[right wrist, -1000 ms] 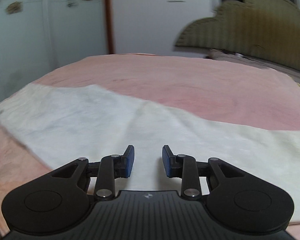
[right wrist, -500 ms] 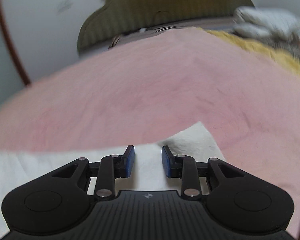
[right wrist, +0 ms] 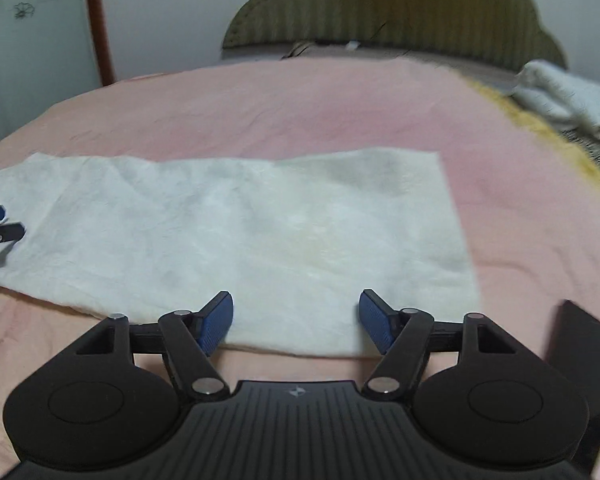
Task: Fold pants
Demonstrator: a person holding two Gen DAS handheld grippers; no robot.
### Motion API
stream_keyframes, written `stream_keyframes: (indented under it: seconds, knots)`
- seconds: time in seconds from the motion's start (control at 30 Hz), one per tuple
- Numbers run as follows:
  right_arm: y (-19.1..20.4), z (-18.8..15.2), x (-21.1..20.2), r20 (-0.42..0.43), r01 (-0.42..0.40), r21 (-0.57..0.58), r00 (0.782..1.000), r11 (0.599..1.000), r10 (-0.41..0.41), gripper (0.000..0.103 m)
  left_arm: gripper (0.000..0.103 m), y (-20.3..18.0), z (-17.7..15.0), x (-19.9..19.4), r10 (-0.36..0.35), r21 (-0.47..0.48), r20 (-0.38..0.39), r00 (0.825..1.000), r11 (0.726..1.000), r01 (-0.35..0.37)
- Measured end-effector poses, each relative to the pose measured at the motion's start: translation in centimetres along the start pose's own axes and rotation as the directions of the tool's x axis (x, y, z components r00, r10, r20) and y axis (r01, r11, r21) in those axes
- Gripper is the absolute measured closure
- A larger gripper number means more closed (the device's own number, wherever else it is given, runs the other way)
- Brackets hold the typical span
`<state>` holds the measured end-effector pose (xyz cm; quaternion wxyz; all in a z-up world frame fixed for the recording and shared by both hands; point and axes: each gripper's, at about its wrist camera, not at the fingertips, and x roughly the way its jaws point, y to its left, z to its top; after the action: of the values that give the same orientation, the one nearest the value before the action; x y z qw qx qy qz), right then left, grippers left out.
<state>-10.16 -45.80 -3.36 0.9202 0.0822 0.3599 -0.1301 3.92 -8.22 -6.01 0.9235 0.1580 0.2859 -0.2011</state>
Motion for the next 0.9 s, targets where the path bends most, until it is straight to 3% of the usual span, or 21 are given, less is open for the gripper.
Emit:
stream_keyframes:
  seconds: [0.07, 0.13, 0.2, 0.27, 0.4, 0.53, 0.6, 0.67, 0.73, 0.8, 0.9]
  knots:
    - [-1.1, -0.4, -1.8, 0.059, 0.004, 0.102, 0.998, 0.995, -0.01, 0.031, 0.033, -0.2, -0.5, -0.2, 0.026, 0.008, 0.034, 0.999, 1.0, -0.026]
    - [-2.5, -1.1, -3.0, 0.124, -0.079, 0.226, 0.991, 0.971, 0.052, 0.023, 0.027, -0.6, -0.9, -0.5, 0.054, 0.017, 0.049, 0.997, 0.998, -0.055]
    - [-4.1, -1.6, -2.7, 0.144, -0.205, 0.346, 0.976, 0.915, 0.164, 0.022, 0.02, -0.7, -0.9, -0.5, 0.077, 0.018, 0.047, 0.996, 0.997, -0.078]
    - [-4.7, -2.2, -2.0, 0.152, -0.255, 0.408, 0.966, 0.877, 0.211, 0.022, 0.011, -0.4, -0.9, -0.4, 0.09, 0.002, 0.037, 0.995, 0.996, -0.09]
    - [-1.3, -1.1, -2.9, 0.211, -0.307, 0.24, 0.943, 0.921, 0.259, 0.022, 0.013, 0.0, -0.5, -0.6, 0.091, -0.025, 0.032, 0.995, 0.996, -0.09]
    - [1.3, -1.3, -1.6, 0.24, -0.391, 0.166, 0.906, 0.905, 0.348, 0.022, 0.012, -1.9, 1.4, -1.2, 0.016, -0.006, 0.066, 0.998, 1.0, -0.015]
    - [1.7, -1.8, 0.7, 0.123, -0.4, 0.172, 0.915, 0.9, 0.384, 0.022, 0.012, -3.5, 2.5, -1.2, -0.011, 0.024, 0.088, 0.996, 1.0, 0.009]
    - [1.9, -2.3, 0.5, 0.109, -0.401, 0.103, 0.914, 0.91, 0.391, 0.022, 0.011, -5.1, 3.2, -1.0, -0.032, 0.044, 0.102, 0.994, 0.999, 0.027]
    - [1.4, -1.6, -0.8, 0.059, -0.369, 0.102, 0.929, 0.924, 0.365, 0.022, 0.011, -6.2, 3.3, -0.8, -0.038, 0.062, 0.135, 0.99, 0.998, 0.03]
    - [-0.6, -1.3, -3.3, 0.143, -0.333, 0.144, 0.939, 0.932, 0.314, 0.022, 0.011, -6.9, 2.7, -0.1, -0.028, 0.076, 0.141, 0.99, 0.997, 0.018]
    - [-5.5, -1.5, -5.1, 0.182, -0.275, 0.329, 0.957, 0.903, 0.225, 0.022, 0.01, -7.2, 1.8, 1.4, -0.036, 0.067, 0.074, 0.997, 0.997, 0.031]
